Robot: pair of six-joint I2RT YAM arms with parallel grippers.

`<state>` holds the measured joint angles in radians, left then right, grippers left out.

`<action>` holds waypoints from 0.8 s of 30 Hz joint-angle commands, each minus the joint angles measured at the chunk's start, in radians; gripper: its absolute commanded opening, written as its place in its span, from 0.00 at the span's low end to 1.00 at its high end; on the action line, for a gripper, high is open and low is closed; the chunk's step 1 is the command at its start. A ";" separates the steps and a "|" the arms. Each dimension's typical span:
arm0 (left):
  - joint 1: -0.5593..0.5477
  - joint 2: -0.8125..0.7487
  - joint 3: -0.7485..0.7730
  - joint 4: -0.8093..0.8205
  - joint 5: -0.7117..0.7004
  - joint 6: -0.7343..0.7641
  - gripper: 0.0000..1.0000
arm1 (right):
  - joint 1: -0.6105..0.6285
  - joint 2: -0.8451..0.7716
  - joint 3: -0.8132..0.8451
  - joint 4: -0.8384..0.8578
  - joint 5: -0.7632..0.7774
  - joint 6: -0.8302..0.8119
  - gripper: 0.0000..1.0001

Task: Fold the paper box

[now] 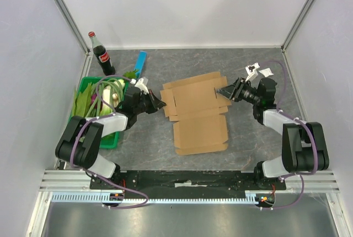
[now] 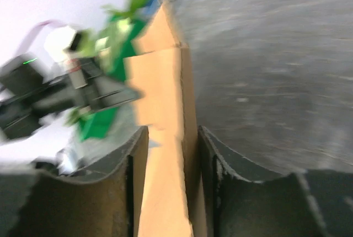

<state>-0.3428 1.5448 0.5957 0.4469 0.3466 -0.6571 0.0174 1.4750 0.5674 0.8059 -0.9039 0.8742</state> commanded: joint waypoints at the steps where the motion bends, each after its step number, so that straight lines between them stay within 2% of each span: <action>1: -0.004 -0.123 0.009 -0.068 -0.084 0.068 0.02 | 0.059 -0.137 0.237 -0.773 0.438 -0.547 0.60; 3: -0.005 -0.130 0.016 -0.077 -0.060 0.100 0.02 | 0.065 -0.156 0.348 -0.906 0.519 -0.650 0.64; 4: -0.005 -0.130 0.016 -0.076 -0.037 0.112 0.02 | 0.065 -0.154 0.382 -0.930 0.508 -0.678 0.66; 8: -0.010 -0.120 0.023 -0.089 0.009 0.128 0.02 | 0.102 -0.105 0.581 -1.043 0.409 -0.866 0.68; 9: -0.015 -0.123 0.026 -0.091 0.017 0.135 0.02 | 0.146 -0.088 0.668 -1.068 0.369 -0.927 0.68; 10: -0.021 -0.123 0.027 -0.093 0.023 0.146 0.02 | 0.174 -0.062 0.721 -1.103 0.287 -1.063 0.70; 11: -0.027 -0.129 0.027 -0.093 0.025 0.149 0.02 | 0.203 0.011 0.846 -1.236 0.240 -1.131 0.70; 13: -0.035 -0.135 0.030 -0.093 0.041 0.158 0.02 | 0.282 0.103 0.981 -1.385 0.172 -1.312 0.70; 14: -0.036 -0.144 0.030 -0.094 0.048 0.165 0.02 | 0.303 0.201 1.116 -1.528 0.137 -1.357 0.70; 17: -0.042 -0.161 0.023 -0.093 0.049 0.186 0.02 | 0.352 0.365 1.285 -1.698 0.087 -1.438 0.68; 24: -0.064 -0.190 0.003 -0.073 0.037 0.241 0.02 | 0.381 0.561 1.434 -1.866 0.004 -1.563 0.61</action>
<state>-0.3923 1.3918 0.5938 0.3317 0.3683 -0.4973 0.4049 1.9808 1.9205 -0.8486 -0.7998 -0.5526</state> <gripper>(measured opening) 0.033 0.624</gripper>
